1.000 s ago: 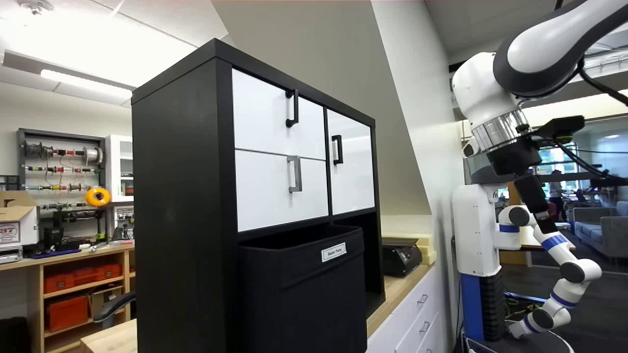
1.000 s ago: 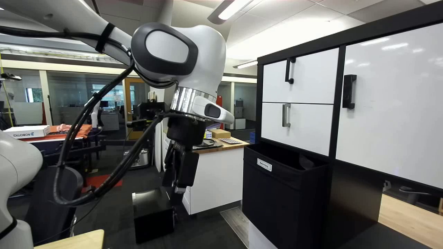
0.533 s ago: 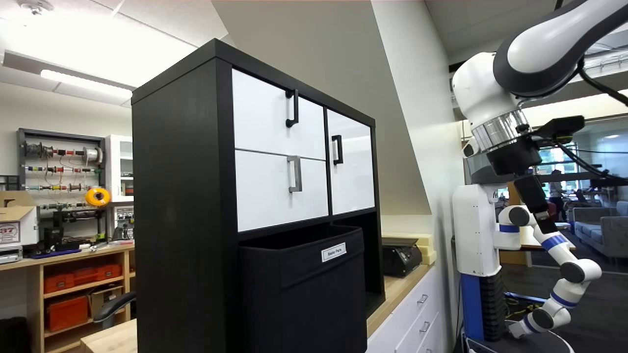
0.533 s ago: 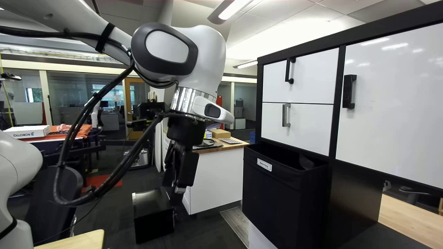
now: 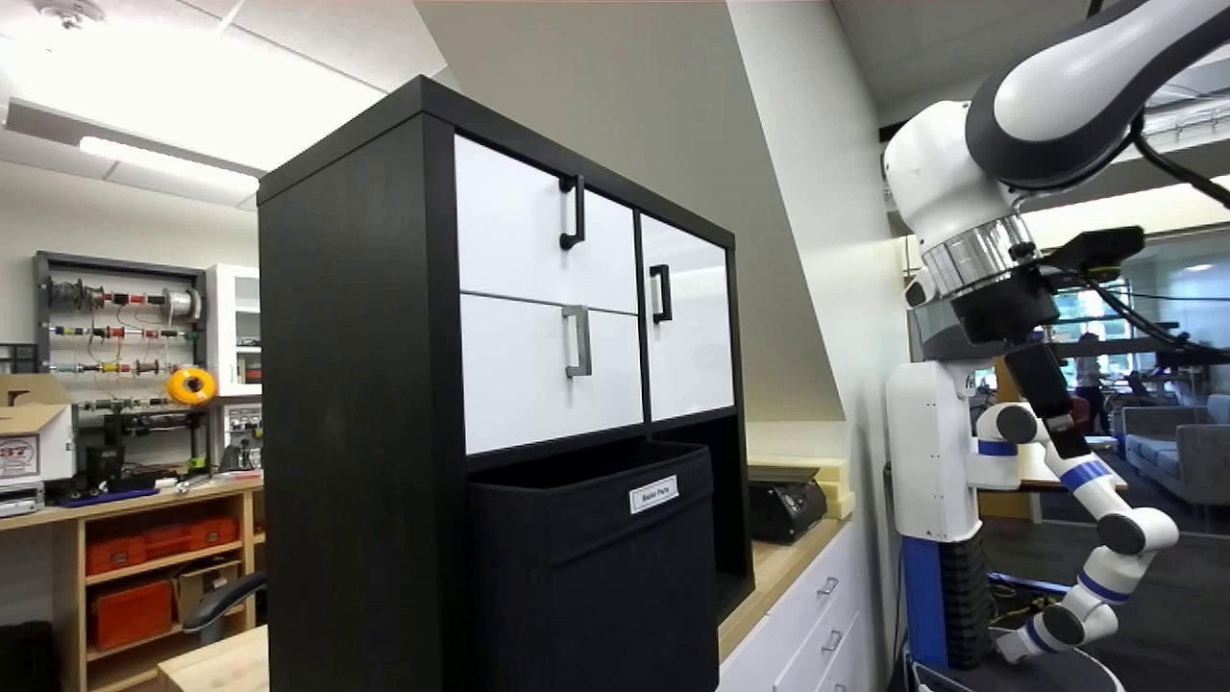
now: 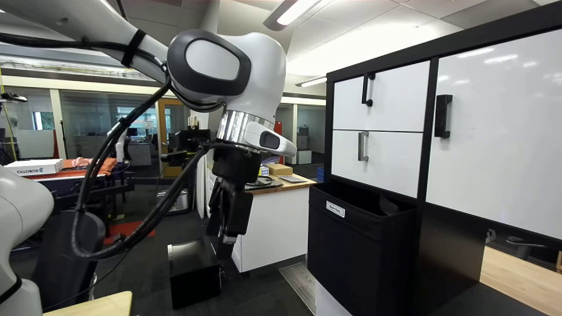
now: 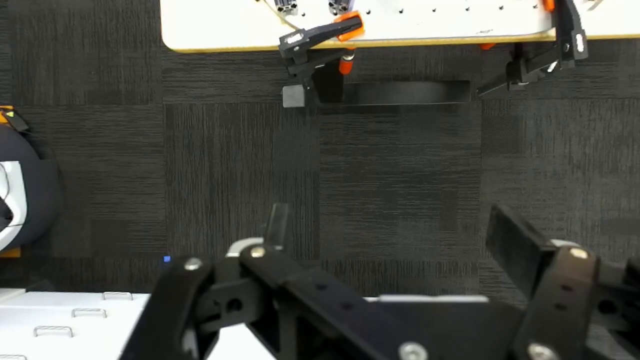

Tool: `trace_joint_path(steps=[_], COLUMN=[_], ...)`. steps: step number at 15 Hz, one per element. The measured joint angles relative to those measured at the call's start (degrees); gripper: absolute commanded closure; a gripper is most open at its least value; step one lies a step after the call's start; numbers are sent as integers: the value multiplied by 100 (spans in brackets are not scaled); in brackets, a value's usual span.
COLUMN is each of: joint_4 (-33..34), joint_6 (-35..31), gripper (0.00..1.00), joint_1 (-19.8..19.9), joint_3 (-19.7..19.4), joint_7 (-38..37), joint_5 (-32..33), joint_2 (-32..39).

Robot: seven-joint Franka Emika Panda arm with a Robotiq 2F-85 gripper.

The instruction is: Open the bottom drawer of the black and white cabinet

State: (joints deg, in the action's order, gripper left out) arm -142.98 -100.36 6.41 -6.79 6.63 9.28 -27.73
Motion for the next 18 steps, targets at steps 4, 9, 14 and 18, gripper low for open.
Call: trace_joint_path(steps=[4, 9, 14, 18], joint_4=[77, 339, 770, 1152], joint_6=[-185, -552, -1275, -2053], gripper=[0, 0, 0, 0], joint_1=[-111, -273, -472, -605], joint_3=[75, 196, 334, 423], joint_7=[0, 0, 0, -1], joint_5=[-56, -261, -542, -821], joint_2=[11, 112, 369, 669])
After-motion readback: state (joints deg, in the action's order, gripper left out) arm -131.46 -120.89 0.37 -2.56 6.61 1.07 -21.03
